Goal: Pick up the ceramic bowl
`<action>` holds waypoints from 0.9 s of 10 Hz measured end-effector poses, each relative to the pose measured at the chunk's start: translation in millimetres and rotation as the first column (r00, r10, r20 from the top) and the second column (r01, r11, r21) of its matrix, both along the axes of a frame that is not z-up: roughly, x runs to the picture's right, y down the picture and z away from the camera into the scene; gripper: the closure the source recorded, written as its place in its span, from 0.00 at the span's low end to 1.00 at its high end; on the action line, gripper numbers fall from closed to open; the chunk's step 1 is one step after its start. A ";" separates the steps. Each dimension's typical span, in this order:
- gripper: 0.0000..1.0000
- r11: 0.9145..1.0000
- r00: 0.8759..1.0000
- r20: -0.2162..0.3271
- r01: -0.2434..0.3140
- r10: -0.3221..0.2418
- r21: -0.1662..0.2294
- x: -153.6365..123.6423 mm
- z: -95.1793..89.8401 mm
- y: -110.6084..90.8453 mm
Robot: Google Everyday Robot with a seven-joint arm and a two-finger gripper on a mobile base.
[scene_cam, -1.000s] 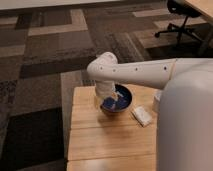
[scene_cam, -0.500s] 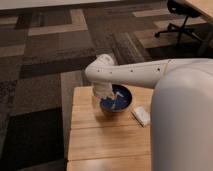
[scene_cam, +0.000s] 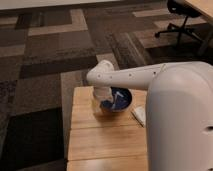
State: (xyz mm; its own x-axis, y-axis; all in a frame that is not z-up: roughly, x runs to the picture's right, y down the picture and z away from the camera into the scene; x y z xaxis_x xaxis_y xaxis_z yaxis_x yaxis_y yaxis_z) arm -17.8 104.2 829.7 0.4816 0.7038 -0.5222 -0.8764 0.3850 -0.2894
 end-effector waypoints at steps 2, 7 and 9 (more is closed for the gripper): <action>0.35 1.000 1.000 0.007 -0.013 0.013 -0.006 1.4 6.4 4.7; 0.82 1.000 1.000 0.014 -0.003 0.003 0.012 5.4 6.2 1.9; 0.99 1.000 1.000 0.015 0.005 -0.006 0.022 7.3 4.0 -0.5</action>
